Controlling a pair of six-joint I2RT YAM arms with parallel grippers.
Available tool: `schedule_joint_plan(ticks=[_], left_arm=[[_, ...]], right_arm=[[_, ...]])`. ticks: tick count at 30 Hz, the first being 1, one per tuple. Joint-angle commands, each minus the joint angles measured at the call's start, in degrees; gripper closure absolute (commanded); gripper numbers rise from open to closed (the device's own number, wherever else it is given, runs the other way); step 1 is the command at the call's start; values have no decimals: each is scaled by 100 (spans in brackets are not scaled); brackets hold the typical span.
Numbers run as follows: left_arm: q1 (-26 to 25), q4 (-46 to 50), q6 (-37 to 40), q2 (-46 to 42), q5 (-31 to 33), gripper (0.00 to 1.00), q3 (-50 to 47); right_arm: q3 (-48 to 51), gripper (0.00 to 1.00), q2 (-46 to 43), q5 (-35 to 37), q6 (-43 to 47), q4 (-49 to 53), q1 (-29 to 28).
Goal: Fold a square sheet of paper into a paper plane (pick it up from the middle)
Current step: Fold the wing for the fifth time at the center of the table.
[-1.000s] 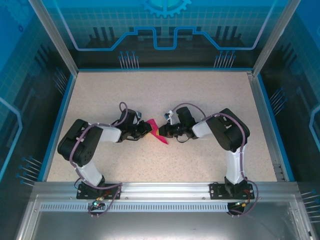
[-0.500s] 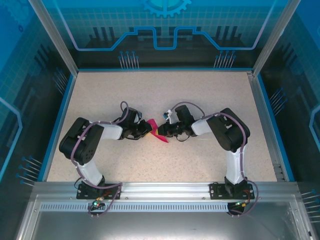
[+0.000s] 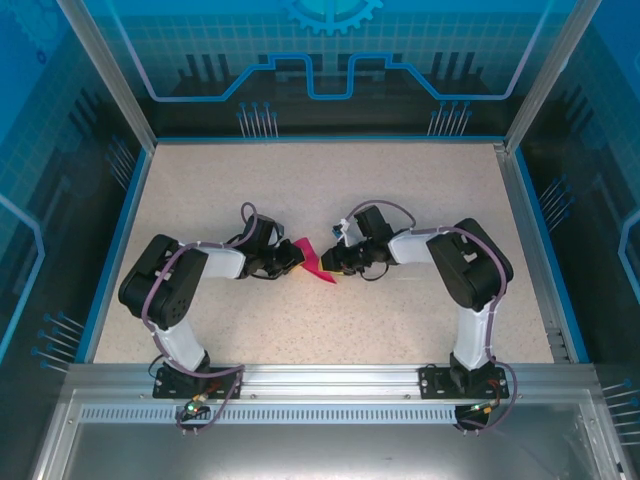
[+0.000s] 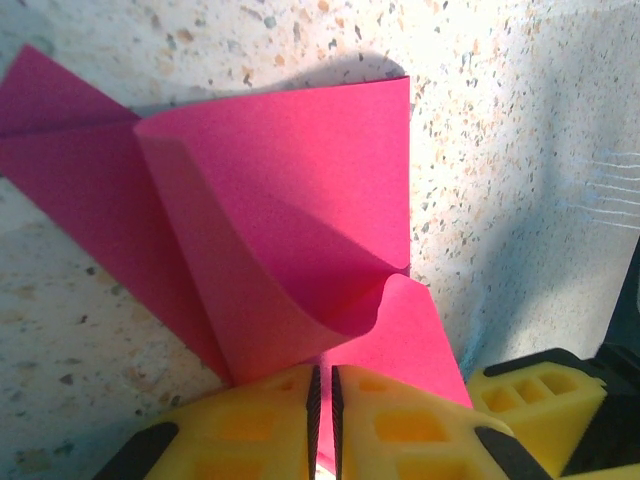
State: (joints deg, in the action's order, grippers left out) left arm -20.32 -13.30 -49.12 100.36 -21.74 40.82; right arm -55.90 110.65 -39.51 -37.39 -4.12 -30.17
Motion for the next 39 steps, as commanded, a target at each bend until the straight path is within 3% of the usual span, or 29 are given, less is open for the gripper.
schedule_joint_plan(ticks=[1,17,26,39], left_arm=[[-22,348,111,180,148,83,41],[-25,311,29,170,212,84,-4],[-25,330,-9,198,240,84,24],[-25,363,17,210,232,83,40]], right_arm=[[-223,72,-236,-87,265,739,75],[-362,87,158,-69,715,1511,12],[-453,88,388,18,961,1862,-31],[-242,84,-209,408,1091,2144,-226]])
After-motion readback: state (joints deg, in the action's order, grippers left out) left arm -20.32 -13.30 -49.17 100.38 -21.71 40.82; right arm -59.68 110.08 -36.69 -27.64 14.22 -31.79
